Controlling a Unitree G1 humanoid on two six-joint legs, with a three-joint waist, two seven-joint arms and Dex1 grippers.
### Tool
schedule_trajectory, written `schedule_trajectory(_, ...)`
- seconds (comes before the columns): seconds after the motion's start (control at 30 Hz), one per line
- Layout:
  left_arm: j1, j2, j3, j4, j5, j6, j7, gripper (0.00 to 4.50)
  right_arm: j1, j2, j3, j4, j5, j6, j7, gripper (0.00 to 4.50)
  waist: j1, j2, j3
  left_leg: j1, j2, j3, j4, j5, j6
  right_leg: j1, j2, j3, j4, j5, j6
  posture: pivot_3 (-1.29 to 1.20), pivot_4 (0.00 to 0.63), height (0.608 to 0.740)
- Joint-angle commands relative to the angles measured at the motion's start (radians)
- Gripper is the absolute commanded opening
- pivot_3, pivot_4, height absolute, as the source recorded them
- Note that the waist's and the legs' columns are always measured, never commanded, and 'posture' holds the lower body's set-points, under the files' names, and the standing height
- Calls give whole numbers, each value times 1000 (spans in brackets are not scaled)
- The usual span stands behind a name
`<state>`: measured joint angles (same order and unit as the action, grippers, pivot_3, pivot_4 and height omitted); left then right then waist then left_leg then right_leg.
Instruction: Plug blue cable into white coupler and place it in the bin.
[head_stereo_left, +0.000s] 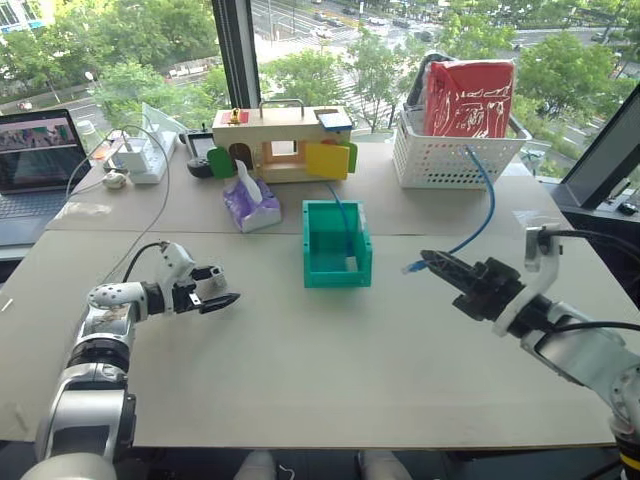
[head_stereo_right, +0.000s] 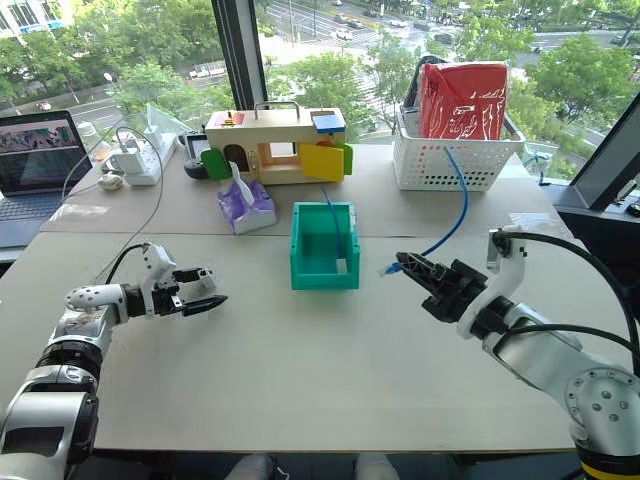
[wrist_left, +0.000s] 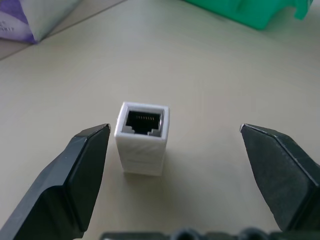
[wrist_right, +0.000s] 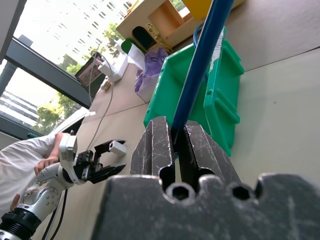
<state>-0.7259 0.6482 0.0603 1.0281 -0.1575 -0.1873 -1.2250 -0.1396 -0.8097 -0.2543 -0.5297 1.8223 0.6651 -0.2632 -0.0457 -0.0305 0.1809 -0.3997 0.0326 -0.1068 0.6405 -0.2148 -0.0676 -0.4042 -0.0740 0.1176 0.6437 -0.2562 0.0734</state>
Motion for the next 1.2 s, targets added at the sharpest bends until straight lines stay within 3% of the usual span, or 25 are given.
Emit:
schedule_trajectory(0.03, -37, -2, 3, 57, 25, -66, 14, 4476, -12, -15, -41, -21, 32, -4, -12, 0, 0, 0, 0, 0, 0, 0, 0, 0, 0, 0, 0, 0, 0, 0, 0, 0, 150, 740)
schedule_trajectory(0.1, -48, -7, 7, 78, 29, -72, 11, 4476, -22, -13, -36, -24, 35, -11, -29, 0, 0, 0, 0, 0, 0, 0, 0, 0, 0, 0, 0, 0, 1, 0, 0, 0, 150, 740)
schedule_trajectory(0.13, -53, -8, 9, 88, 30, -75, 9, 3962, -27, -12, -33, -30, 37, -14, -41, 0, 0, 0, 0, 0, 0, 0, 0, 0, 0, 0, 0, 0, 1, 0, 0, 0, 150, 740)
schedule_trajectory(0.2, -61, -11, 11, 101, 29, -80, 3, 3513, -35, -11, -29, -39, 42, -18, -59, 0, 0, 0, 0, 0, 0, 0, 0, 0, 0, 0, 0, 0, 1, 0, 0, 0, 150, 740)
schedule_trajectory(0.47, -97, -26, 21, 60, -17, -36, -129, 693, -46, -20, -32, -62, 70, -17, -100, 0, 0, 0, 0, 0, 0, 0, 0, 0, 0, 0, 0, 0, 1, 0, 0, 0, 150, 740)
schedule_trajectory(0.6, -98, -37, -13, -49, -22, 18, -219, 666, -45, -29, -33, -51, 64, -4, -81, 0, 0, 0, 0, 0, 0, 0, 0, 0, 0, 0, 0, 0, 1, 0, 0, 0, 150, 740)
schedule_trajectory(0.8, 2, -94, -125, -427, -25, 210, -271, 666, -23, -43, -33, -44, 15, 11, -37, 0, 0, 0, 0, 0, 0, 0, 0, 0, 0, 0, 0, 0, 1, 0, 0, 0, 150, 740)
schedule_trajectory(0.97, 108, -260, -283, -812, -18, 411, -138, 666, 49, -42, -82, -91, -15, -6, -37, 0, 3, 0, 0, 0, 0, 0, 0, 0, 0, 0, 0, 1, 1, 0, 0, 0, 150, 740)
schedule_trajectory(1.2, 90, -370, -410, -840, 47, 464, -24, 666, 177, -11, -160, -202, -101, -61, -121, 0, -5, 0, 0, 0, 0, 0, 2, 0, 1, 1, 1, 2, 2, 0, 0, 0, 150, 740)
